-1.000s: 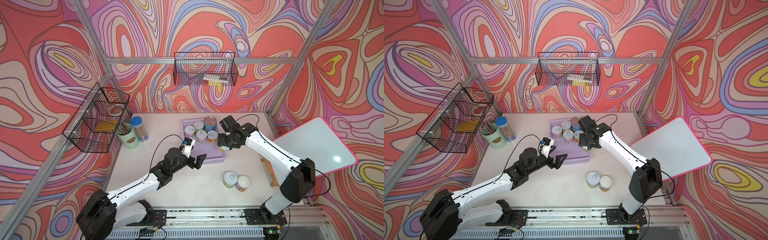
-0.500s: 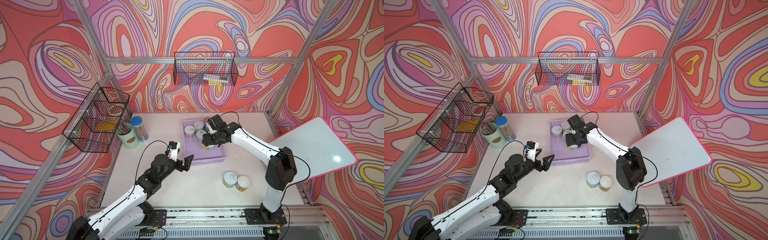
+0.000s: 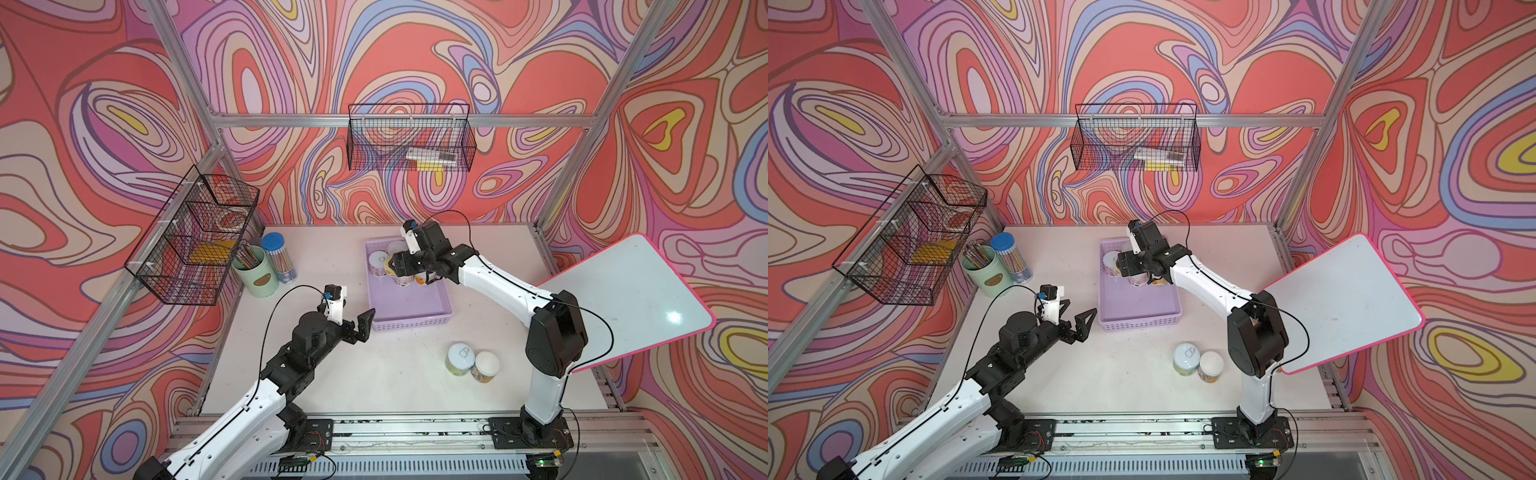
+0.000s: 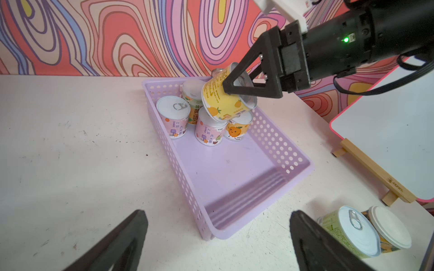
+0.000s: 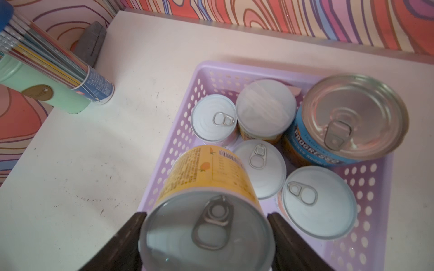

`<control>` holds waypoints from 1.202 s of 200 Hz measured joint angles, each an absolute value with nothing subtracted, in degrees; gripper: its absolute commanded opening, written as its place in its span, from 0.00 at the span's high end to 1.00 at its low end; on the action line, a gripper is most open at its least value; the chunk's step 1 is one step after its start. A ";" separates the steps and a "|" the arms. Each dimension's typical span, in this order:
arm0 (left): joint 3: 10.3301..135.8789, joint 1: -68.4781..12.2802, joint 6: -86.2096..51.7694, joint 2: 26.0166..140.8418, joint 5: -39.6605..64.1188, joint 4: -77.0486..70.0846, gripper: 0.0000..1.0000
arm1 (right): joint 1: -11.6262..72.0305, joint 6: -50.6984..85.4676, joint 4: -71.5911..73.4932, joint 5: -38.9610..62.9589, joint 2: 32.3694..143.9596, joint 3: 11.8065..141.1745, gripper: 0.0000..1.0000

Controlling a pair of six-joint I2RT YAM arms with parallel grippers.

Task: Put the canned food in the basket
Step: Place the canned food in the basket.

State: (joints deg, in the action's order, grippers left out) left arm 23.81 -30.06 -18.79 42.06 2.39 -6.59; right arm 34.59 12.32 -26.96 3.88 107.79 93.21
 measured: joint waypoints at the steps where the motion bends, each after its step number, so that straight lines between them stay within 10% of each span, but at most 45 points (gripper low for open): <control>1: 23.81 -29.91 -18.87 42.06 2.46 -6.59 0.01 | 34.59 12.16 -26.96 3.92 107.83 93.25 1.00; 240: 31.68 -5.93 -32.67 62.52 30.11 -24.36 0.01 | 35.09 -23.40 -46.41 12.25 126.76 119.31 1.00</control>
